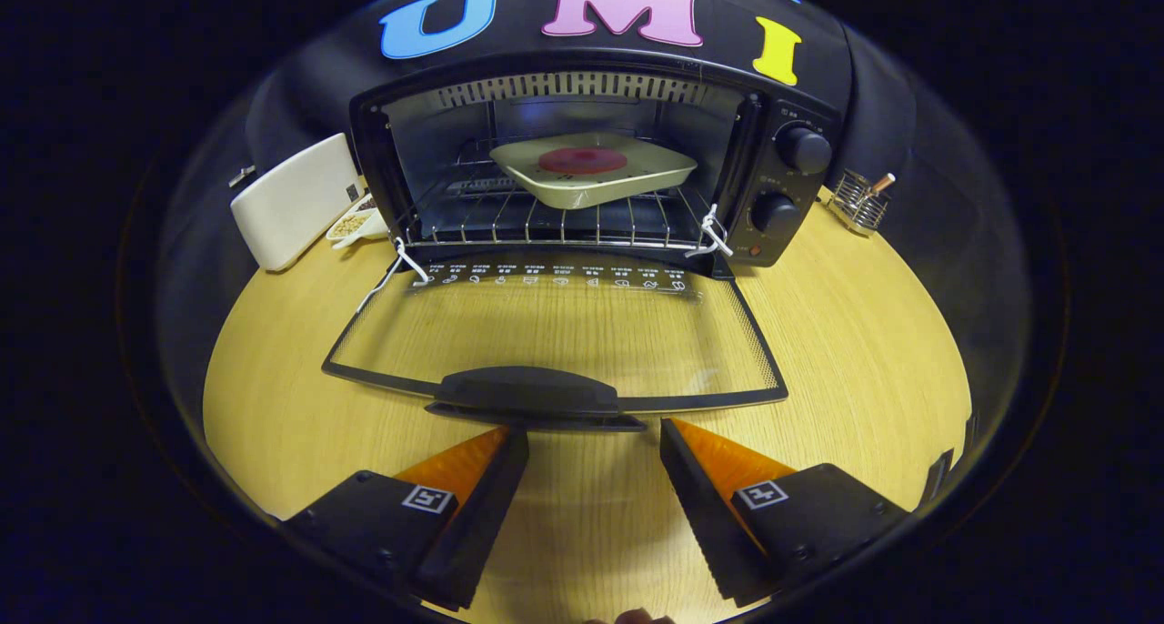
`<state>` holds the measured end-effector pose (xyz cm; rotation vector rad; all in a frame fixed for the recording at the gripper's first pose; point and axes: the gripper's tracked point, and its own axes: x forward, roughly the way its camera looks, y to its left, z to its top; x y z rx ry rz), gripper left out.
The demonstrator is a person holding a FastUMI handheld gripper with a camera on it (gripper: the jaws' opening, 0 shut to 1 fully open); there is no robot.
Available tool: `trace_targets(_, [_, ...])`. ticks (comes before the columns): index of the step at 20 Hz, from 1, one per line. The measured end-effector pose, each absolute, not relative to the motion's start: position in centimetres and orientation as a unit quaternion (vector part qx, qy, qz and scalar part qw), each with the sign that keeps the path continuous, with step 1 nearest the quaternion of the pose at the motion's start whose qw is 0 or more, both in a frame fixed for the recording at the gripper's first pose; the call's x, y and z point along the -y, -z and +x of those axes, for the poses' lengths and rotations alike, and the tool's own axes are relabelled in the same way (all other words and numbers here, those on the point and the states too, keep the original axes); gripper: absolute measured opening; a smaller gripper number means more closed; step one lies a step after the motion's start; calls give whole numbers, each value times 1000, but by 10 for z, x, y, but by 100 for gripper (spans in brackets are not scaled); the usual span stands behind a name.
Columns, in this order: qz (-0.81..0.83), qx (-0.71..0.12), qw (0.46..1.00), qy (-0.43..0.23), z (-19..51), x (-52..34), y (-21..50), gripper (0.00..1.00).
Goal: Open the toaster oven, put the food inside, and close the toaster oven door.
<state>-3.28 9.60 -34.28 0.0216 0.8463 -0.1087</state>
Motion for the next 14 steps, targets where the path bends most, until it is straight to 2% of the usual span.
trace_targets(4, [24, -367, 929, 32, -24, -107, 296, 97])
trace_targets(14, [27, -255, 967, 5, 54, -99, 174, 97])
